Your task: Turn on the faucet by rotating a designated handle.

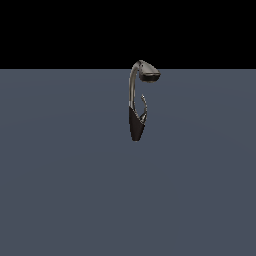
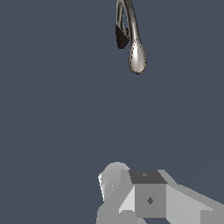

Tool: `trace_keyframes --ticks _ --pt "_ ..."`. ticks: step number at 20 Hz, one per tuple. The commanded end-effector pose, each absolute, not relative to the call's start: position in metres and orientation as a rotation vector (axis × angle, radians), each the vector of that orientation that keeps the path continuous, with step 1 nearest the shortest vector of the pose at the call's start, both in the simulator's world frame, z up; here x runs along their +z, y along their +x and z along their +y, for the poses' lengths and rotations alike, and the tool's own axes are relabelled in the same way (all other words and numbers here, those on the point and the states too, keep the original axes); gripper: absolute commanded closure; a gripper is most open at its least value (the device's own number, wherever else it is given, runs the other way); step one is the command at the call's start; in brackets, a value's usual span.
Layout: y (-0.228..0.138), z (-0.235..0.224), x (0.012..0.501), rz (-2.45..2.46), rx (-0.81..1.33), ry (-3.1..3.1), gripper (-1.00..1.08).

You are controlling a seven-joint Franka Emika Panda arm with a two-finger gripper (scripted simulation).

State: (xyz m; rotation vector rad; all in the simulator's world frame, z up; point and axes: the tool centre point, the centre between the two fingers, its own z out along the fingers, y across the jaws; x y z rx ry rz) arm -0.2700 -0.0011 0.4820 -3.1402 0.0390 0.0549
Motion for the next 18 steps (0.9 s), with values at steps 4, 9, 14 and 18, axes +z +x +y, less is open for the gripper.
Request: trace_keyframes --ticks 4,9,14,18 --pt "-0.269 -0.003 0.482 0.043 0.058 -3.145 1.08" --pt "-0.266 -0.013 0.480 0.055 0.069 -3.168 1.08" --pt "-0.266 -0.014 0.480 0.054 0.069 -3.172 1.08" --pt "-0.262 -0.013 0.480 0.073 0.076 -3.162 1.08"
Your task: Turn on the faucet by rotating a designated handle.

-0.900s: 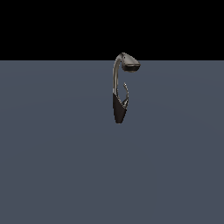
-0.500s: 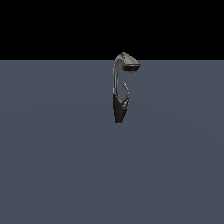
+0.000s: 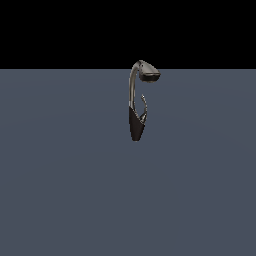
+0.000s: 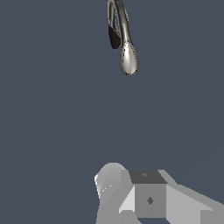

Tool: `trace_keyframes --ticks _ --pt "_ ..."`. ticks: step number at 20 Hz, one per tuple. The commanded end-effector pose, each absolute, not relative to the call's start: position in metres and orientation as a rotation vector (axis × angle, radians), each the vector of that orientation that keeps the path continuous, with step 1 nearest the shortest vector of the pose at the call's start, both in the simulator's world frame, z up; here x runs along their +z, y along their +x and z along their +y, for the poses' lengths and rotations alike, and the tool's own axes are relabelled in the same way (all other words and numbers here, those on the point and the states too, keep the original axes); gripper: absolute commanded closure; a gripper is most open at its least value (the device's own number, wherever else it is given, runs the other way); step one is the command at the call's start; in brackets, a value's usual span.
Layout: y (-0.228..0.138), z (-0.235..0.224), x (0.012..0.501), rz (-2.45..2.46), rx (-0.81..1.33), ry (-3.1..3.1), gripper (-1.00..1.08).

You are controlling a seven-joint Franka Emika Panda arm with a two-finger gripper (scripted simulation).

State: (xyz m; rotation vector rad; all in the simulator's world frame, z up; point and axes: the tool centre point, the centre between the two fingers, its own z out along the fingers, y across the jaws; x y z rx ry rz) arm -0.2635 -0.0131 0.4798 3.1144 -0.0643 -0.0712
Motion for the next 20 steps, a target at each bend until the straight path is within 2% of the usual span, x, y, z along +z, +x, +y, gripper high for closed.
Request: trace_keyframes --ticks 1,10,20 --pt "-0.260 -0.013 0.480 -0.080 -0.077 3.121 1.08" --pt "-0.227 -0.008 0.479 -0.219 -0.129 3.171 1.08" --pt "-0.159 -0.004 0.467 -0.517 -0.248 3.239 1.08"
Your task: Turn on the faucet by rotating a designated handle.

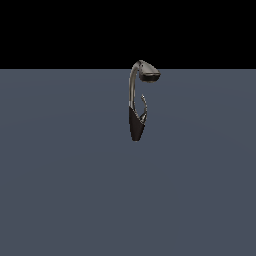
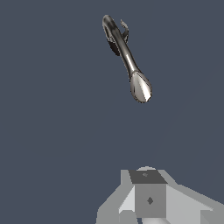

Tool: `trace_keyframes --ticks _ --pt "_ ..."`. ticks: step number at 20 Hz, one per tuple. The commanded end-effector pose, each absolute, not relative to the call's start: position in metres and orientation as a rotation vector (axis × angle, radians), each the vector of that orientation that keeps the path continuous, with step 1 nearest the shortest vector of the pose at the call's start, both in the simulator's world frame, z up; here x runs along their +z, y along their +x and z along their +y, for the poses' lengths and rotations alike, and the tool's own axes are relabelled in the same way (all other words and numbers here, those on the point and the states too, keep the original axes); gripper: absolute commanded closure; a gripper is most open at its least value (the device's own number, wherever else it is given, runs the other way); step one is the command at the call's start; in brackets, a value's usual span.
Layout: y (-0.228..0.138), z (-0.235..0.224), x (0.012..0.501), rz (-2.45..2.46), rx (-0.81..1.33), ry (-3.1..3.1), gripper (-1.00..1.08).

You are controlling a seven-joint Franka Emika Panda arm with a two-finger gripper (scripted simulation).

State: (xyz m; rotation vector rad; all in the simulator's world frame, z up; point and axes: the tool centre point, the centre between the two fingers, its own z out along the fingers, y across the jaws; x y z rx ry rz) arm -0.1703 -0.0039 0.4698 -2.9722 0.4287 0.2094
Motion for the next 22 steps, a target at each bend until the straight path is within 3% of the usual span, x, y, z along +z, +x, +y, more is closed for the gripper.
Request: trace_keyframes --ticks 1,22 --pt "-0.152 -0.003 0.465 0.498 0.237 -2.931 1.08" --pt "-0.003 -0.016 0.377 1.045 0.483 -2.537 1.08"
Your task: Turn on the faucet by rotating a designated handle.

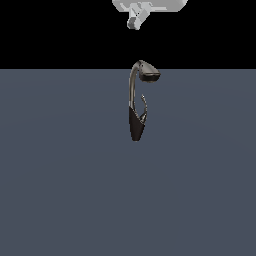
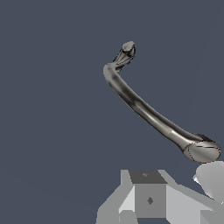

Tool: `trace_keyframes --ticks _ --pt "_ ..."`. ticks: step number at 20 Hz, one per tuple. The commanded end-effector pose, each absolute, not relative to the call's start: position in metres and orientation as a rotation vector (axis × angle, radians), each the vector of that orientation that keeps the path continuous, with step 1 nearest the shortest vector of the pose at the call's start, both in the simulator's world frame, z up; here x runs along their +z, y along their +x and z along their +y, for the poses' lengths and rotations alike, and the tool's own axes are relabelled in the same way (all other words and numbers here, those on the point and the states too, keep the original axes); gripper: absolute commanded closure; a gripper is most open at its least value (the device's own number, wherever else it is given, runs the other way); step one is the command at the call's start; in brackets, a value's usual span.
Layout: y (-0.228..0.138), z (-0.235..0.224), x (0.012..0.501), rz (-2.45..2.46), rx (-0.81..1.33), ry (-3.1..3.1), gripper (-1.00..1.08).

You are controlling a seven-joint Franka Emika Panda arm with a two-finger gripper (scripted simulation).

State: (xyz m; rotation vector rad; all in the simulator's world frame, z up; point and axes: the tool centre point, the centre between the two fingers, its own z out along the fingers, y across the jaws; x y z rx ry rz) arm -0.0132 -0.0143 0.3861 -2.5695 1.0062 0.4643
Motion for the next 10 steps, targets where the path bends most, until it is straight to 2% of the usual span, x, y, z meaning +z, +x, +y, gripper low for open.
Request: trace_keyframes --ticks 1,10 --pt "0.003 -0.017 0.371 1.070 0.495 -2.516 1.08" --pt "0.056 -0.030 0.309 1.286 0.606 -2.314 1.08"
